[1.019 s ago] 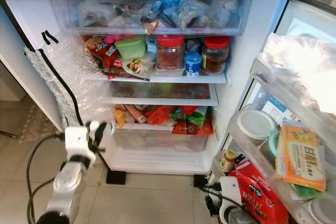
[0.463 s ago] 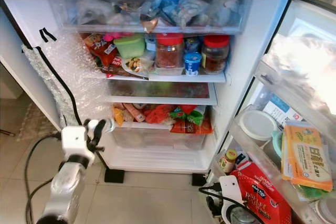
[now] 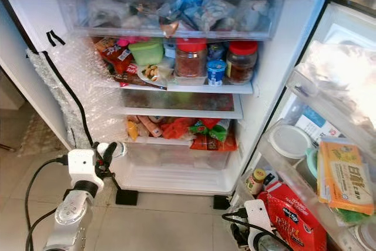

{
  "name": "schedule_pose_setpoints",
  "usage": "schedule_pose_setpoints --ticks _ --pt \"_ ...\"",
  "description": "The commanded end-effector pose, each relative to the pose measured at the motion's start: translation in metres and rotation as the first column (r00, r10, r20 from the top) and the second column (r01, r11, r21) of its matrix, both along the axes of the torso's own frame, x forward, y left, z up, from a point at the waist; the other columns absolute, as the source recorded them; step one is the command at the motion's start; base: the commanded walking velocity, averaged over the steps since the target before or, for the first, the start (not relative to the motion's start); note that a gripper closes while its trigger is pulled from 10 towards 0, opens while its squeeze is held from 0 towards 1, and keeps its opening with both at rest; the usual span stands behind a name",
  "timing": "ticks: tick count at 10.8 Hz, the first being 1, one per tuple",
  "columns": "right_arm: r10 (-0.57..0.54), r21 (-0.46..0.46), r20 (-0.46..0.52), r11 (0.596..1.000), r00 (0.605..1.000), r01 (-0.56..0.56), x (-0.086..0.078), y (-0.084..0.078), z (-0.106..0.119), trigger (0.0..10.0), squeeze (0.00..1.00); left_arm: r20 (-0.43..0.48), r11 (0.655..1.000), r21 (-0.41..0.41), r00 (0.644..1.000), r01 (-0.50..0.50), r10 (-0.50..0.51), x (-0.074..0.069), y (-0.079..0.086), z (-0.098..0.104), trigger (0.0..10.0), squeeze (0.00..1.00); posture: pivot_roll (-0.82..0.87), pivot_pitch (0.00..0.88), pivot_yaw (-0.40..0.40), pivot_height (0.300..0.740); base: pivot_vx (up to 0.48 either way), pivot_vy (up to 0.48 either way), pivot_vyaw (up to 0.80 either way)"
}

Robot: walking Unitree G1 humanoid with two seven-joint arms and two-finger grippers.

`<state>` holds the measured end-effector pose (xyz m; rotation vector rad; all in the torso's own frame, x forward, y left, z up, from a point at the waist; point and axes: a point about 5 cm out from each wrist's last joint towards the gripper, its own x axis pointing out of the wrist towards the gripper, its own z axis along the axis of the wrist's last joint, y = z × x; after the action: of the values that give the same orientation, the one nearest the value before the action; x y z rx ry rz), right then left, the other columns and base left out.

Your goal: Restocking fridge

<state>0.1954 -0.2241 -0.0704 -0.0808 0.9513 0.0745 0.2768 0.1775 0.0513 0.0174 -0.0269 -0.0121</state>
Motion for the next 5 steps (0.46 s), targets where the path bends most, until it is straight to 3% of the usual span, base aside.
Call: schedule_pose_setpoints --ticks 1,5 --pt "0.007 -0.005 0.003 1.000 1.000 -0.007 0.0005 -0.0034 0.0013 10.0 0.00 0.038 1.000 -0.004 0.999 0.006 -0.006 0.0054 -0.0019 0.0107 10.0 0.00 -0.04 0.009 -0.015 0.740 0.000 0.000 0.00" --pt "0.024 -0.009 0.008 1.000 1.000 -0.023 0.0039 -0.0027 0.0030 10.0 0.00 0.035 1.000 -0.012 0.999 0.003 -0.003 0.0007 -0.0035 0.0104 10.0 0.00 -0.04 0.050 -0.010 0.740 0.000 0.000 0.00"
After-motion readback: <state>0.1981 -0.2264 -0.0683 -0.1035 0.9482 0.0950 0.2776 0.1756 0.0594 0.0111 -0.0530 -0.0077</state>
